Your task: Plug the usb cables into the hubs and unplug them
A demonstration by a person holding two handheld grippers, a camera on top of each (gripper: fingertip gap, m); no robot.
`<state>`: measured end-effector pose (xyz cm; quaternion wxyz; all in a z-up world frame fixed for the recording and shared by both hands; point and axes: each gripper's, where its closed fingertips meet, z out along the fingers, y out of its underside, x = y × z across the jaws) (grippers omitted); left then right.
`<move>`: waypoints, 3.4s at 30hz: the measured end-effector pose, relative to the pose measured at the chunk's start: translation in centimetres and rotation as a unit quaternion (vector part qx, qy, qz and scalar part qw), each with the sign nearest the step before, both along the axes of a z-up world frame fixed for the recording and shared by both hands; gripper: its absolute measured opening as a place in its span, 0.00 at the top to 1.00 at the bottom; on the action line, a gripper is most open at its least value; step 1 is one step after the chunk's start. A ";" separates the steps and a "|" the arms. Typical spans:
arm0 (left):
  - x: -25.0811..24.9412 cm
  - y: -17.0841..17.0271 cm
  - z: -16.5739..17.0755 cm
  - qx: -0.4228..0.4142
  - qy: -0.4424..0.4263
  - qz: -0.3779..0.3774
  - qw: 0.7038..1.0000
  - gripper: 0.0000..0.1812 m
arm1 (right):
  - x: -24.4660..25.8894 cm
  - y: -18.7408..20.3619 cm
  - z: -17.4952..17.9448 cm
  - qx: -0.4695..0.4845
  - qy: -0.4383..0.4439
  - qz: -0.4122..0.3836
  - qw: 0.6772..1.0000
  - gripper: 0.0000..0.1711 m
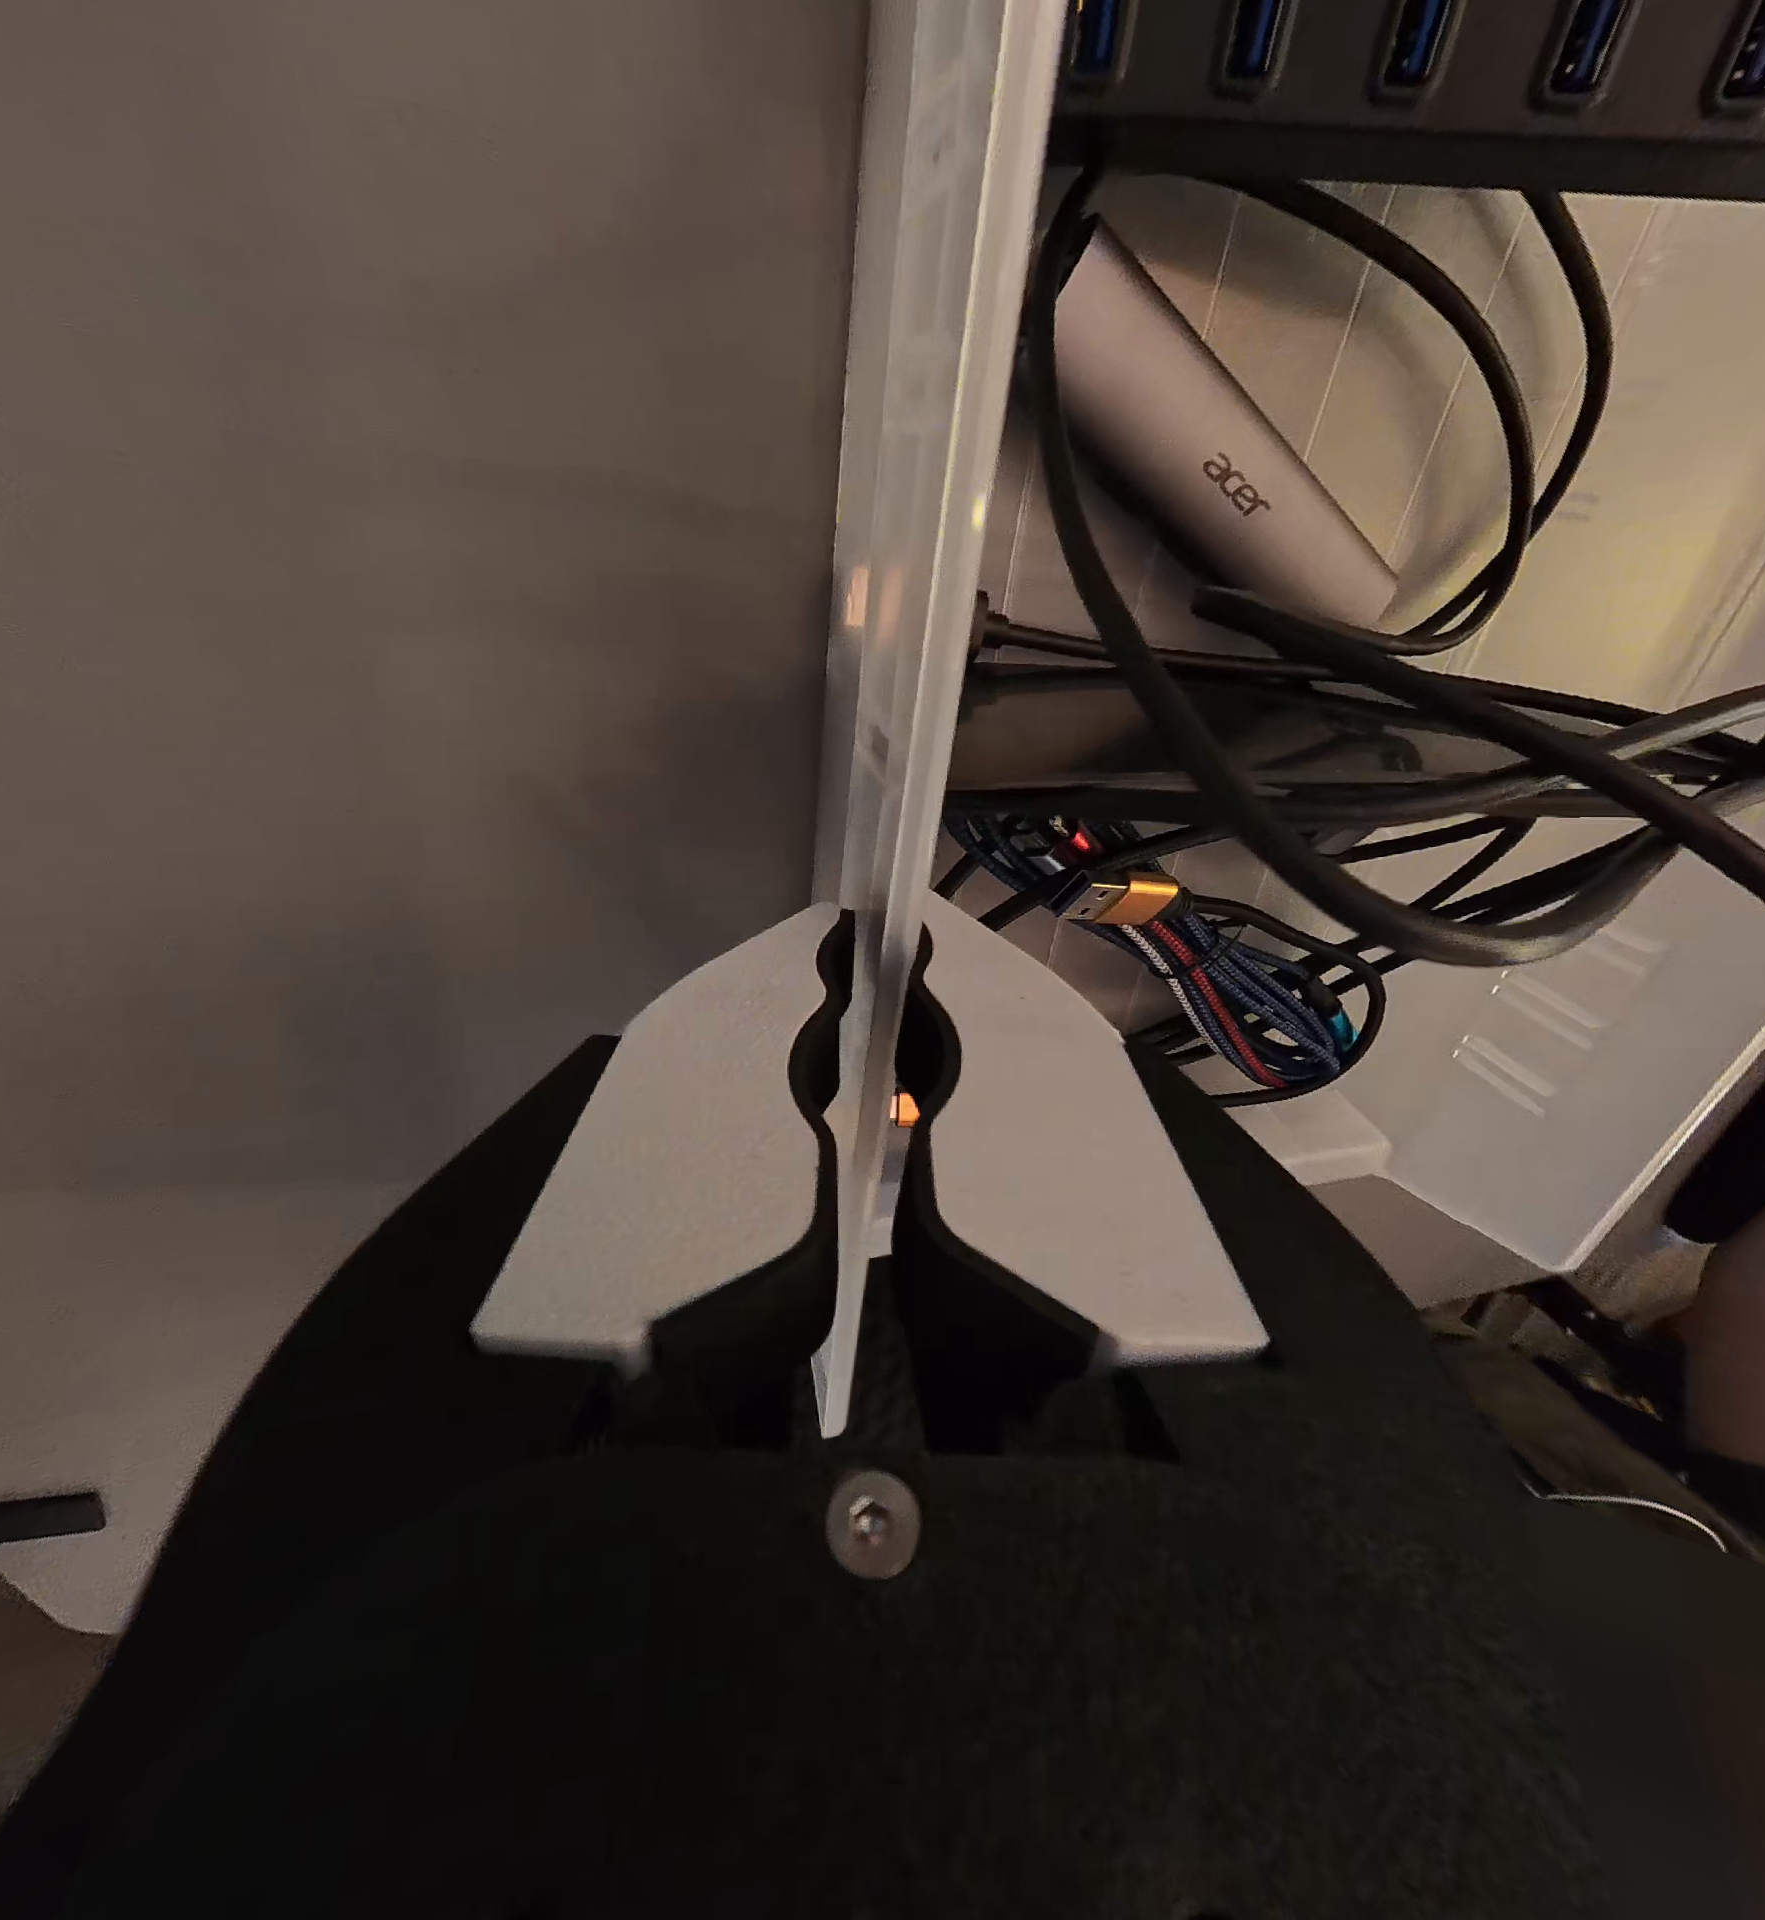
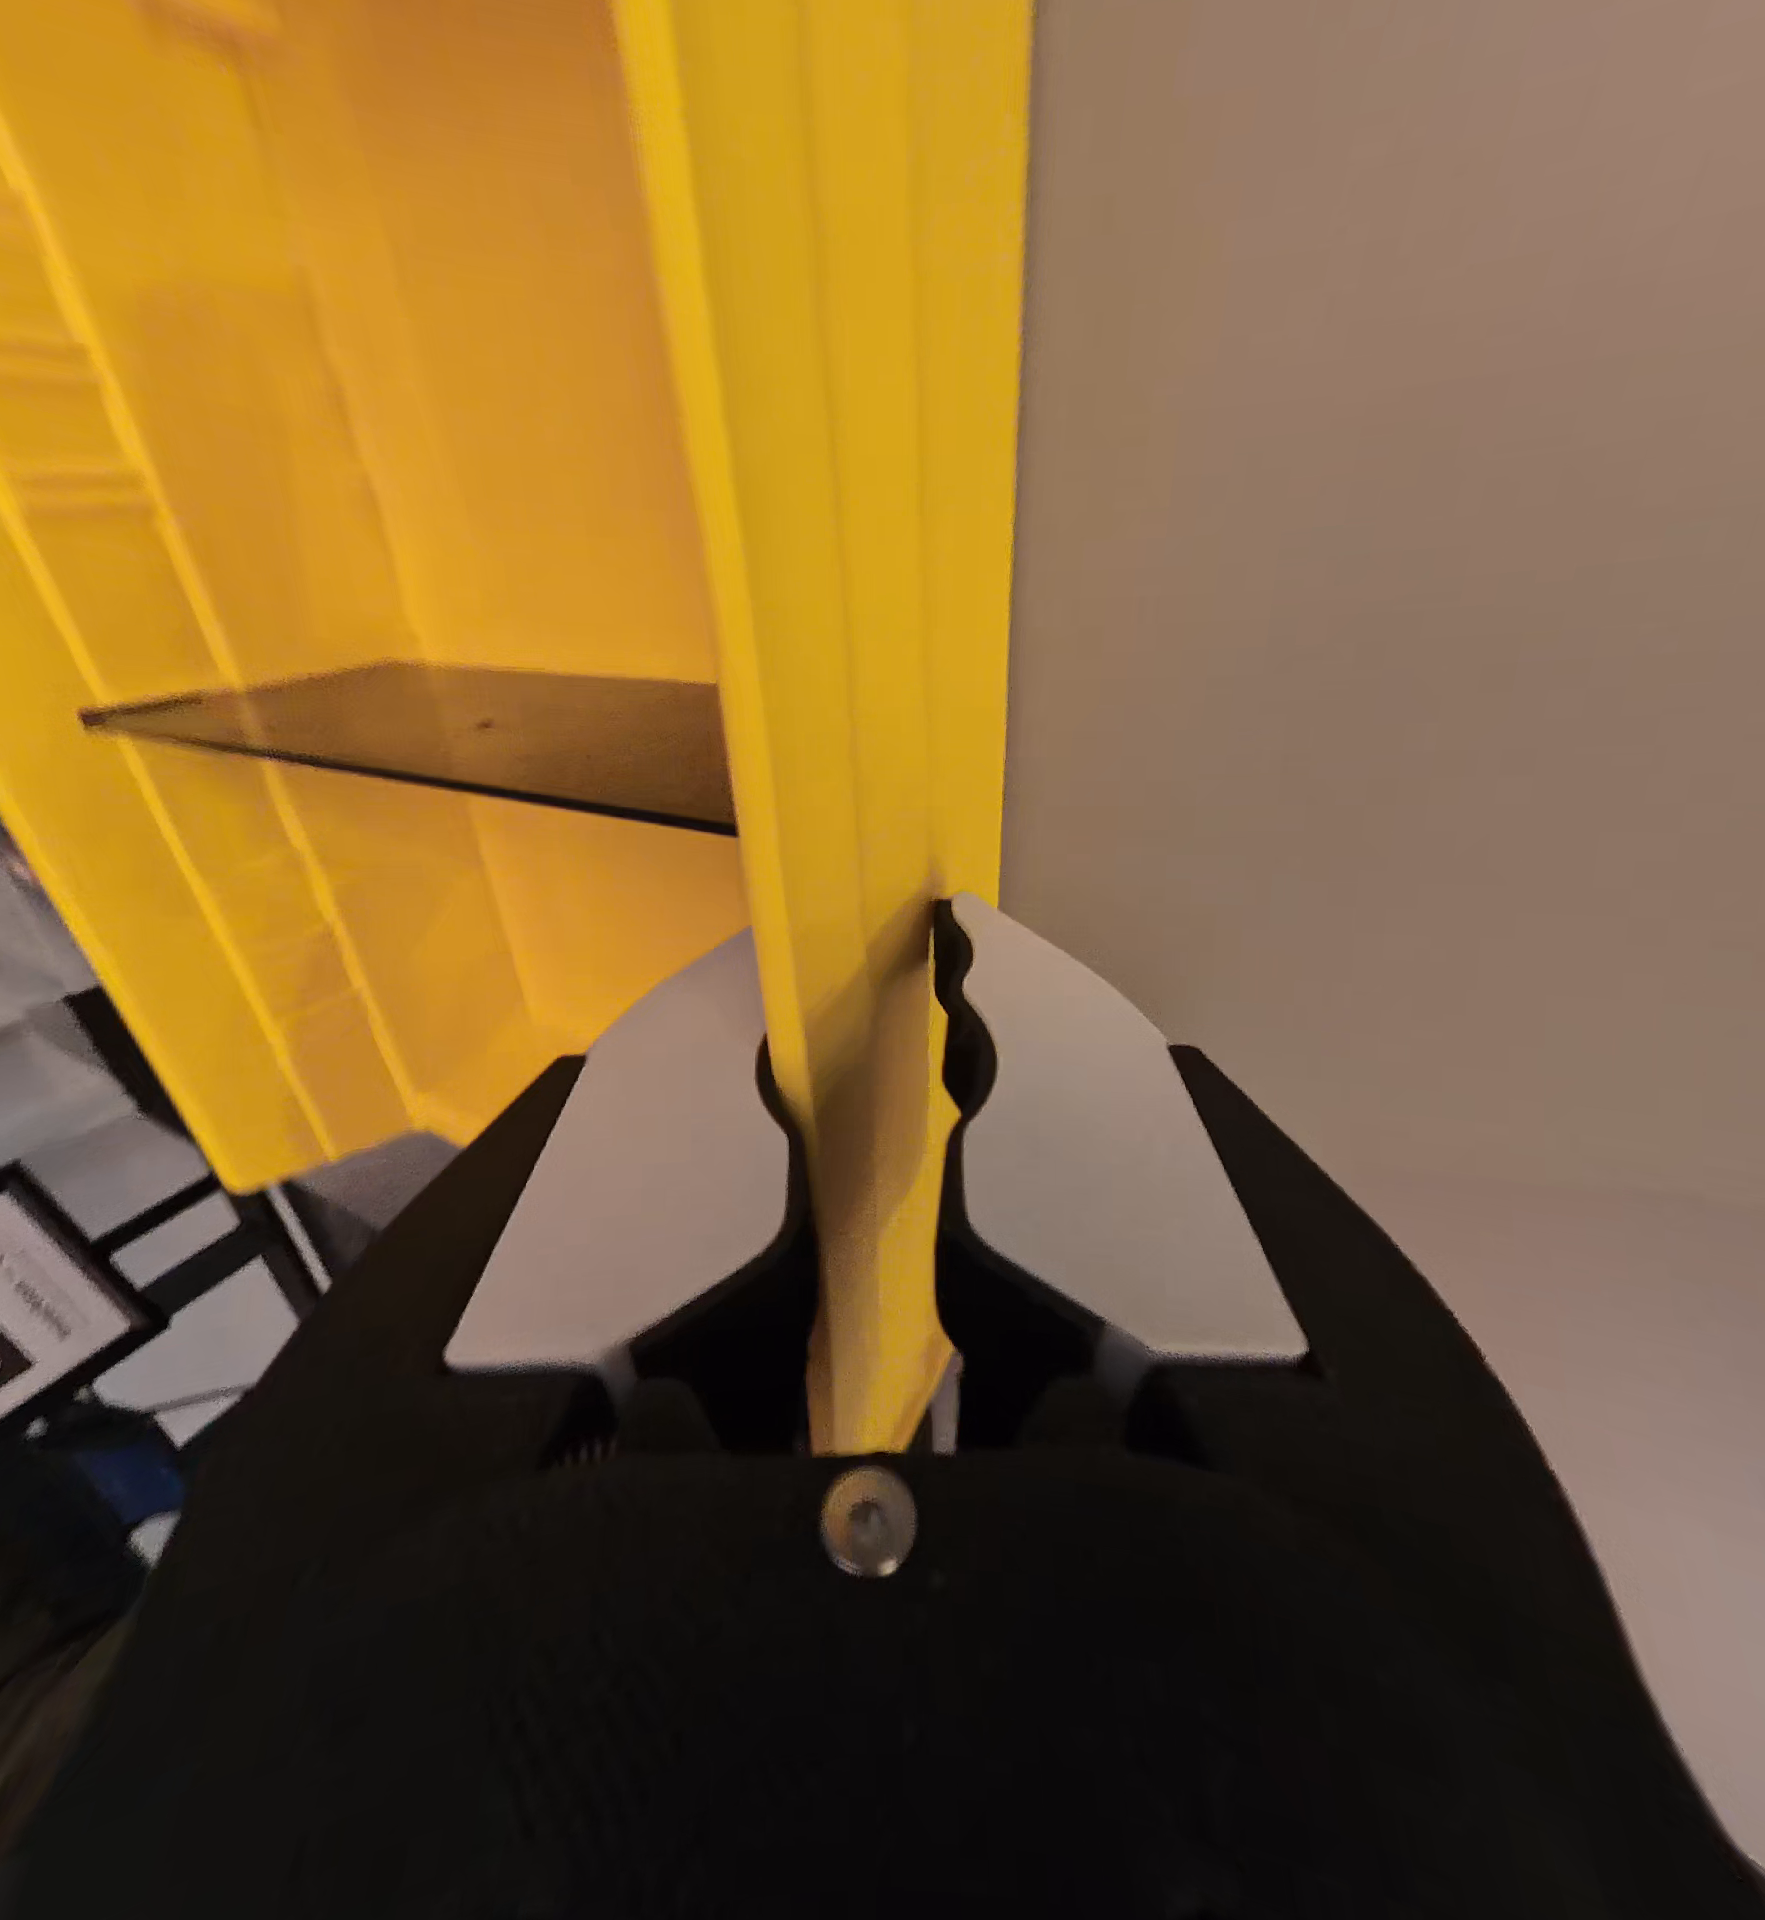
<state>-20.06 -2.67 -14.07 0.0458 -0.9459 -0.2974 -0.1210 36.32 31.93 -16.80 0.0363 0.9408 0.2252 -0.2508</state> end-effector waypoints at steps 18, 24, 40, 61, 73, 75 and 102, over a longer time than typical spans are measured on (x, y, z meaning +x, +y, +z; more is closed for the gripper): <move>-3.0 -1.9 0.2 0.012 0.001 0.032 0.999 0.97 | 1.7 0.7 -0.1 -0.010 0.013 -0.037 0.999 0.89; -3.6 -1.9 0.2 0.017 0.001 0.036 0.999 0.97 | 2.2 0.9 0.0 -0.005 0.008 -0.039 0.999 0.87; -7.1 -3.2 0.1 0.039 0.037 0.043 0.998 0.97 | 3.1 1.7 0.0 -0.001 0.017 -0.047 0.999 0.86; -3.6 -2.5 12.6 0.359 0.217 -0.144 0.896 0.91 | 2.3 3.1 13.4 0.220 0.206 -0.090 0.949 0.84; 0.1 -2.8 3.4 0.154 0.381 -0.287 0.865 0.85 | -5.5 -4.0 31.9 0.671 0.380 0.033 0.636 0.68; -0.6 -2.7 2.8 0.115 0.425 -0.317 0.840 0.89 | -6.8 -6.0 33.3 0.705 0.411 0.045 0.576 0.63; -4.1 -3.5 -1.7 -0.059 0.393 -0.339 0.853 0.97 | -12.6 -11.8 33.0 0.697 0.462 0.178 0.519 0.74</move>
